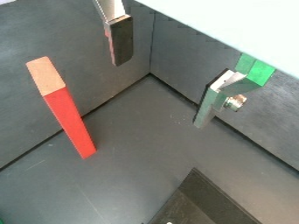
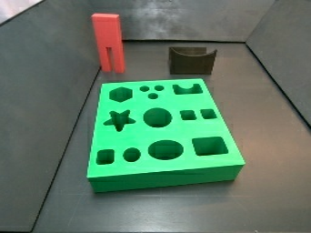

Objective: Pick up the double-square object. Move up. Move to above the board. Insert the double-square object.
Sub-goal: Pick up the double-square object.

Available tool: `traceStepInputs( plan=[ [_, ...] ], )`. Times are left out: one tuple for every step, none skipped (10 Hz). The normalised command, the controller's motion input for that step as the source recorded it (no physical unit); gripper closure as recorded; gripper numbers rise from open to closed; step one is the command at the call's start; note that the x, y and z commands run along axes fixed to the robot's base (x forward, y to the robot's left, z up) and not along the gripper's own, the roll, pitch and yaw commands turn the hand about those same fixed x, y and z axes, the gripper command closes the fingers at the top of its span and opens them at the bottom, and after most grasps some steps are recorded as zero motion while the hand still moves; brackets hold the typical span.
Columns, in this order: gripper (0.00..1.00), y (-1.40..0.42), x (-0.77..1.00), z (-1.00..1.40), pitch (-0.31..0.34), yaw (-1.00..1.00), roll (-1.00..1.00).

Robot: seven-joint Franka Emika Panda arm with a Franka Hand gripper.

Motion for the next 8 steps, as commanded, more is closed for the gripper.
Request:
traceStepInputs(
  plan=[
    [0.00, 0.00, -0.29, 0.00, 0.000, -0.03, 0.00],
    [0.00, 0.00, -0.90, -0.05, -0.044, -0.19, 0.00],
    [0.00, 0.00, -0.97, -0.08, -0.076, -0.24, -0.02],
    [0.00, -0.03, -0.96, 0.00, -0.069, -0.25, 0.00],
    [0.00, -0.01, -0.82, -0.05, -0.066, -0.38, -0.02],
    [0.00, -0.14, -0.82, -0.10, -0.089, -0.32, -0.06],
    [0.00, -0.28, -0.79, -0.14, -0.113, -0.26, -0.09],
    [0.00, -0.36, -0.76, -0.16, -0.126, -0.22, -0.07]
  ],
)
